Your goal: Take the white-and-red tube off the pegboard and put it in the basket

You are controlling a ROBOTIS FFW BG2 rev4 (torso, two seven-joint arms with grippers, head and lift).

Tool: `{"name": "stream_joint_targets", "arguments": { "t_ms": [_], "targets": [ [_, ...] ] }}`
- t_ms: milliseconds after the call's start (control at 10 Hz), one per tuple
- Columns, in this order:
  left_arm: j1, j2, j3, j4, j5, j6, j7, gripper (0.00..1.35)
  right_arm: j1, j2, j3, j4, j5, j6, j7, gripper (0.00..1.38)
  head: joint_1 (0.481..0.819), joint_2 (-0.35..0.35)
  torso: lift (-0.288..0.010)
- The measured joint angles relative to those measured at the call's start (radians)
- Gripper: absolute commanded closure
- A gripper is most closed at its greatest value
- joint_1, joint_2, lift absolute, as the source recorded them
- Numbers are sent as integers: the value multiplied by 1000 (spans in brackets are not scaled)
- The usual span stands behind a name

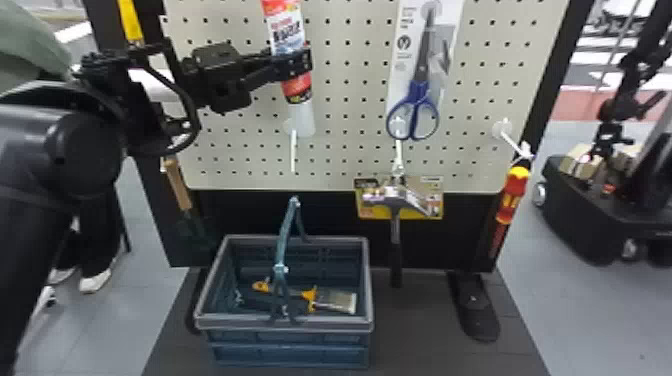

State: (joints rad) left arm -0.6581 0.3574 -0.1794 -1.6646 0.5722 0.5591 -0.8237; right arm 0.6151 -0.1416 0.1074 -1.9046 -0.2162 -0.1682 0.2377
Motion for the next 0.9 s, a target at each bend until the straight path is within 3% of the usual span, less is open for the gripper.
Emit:
{"name": "stream_joint_targets", "arguments": {
  "t_ms": [900],
  "targets": [
    [-7,4,1,-19,-5,-12,5,1228,4,-5,0,2,-3,1,0,130,549,0,-100]
  ]
}}
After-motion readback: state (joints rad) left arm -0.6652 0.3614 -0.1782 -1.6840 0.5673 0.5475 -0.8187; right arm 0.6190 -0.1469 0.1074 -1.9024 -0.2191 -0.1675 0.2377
